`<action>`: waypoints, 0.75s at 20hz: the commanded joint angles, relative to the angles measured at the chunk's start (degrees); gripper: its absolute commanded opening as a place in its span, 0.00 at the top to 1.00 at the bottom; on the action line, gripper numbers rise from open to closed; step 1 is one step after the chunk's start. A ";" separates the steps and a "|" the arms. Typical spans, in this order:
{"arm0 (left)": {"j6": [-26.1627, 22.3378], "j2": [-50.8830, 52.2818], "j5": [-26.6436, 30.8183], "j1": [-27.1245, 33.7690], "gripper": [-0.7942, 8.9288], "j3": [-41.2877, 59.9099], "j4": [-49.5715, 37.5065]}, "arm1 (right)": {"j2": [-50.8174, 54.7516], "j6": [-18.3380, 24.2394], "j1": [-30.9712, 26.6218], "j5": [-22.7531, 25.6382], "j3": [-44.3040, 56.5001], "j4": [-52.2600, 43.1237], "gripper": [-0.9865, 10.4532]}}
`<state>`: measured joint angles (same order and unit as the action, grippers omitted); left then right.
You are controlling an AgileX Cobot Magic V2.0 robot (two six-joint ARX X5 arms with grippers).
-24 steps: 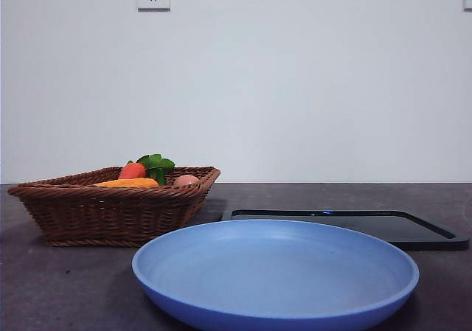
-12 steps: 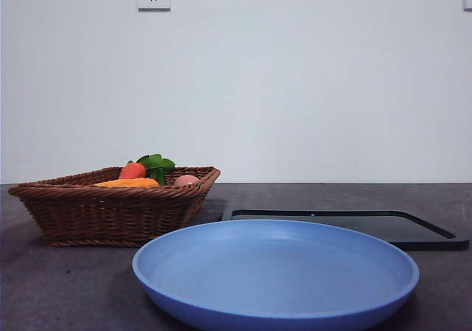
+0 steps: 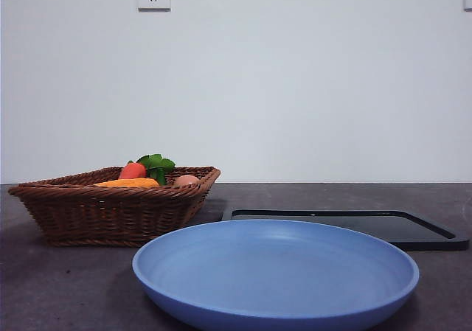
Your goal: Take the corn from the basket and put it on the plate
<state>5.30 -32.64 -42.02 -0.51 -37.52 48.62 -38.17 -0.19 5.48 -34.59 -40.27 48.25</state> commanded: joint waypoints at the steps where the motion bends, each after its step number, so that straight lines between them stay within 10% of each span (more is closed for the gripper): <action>1: -1.68 -0.66 -0.33 -0.57 0.90 -1.05 -0.17 | -0.72 1.29 1.55 0.07 -1.01 -0.09 0.91; 6: -1.16 -0.66 -0.33 -0.63 0.54 -1.11 -0.46 | -0.81 -1.16 1.90 0.11 -1.01 -0.17 0.67; 15: -1.16 -0.66 -0.35 -0.63 0.53 -1.11 -0.59 | -11.45 -3.76 5.14 0.11 -1.01 -3.02 0.66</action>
<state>4.95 -32.99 -42.02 -1.04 -37.52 48.45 -49.25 -3.03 10.50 -34.48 -40.32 45.58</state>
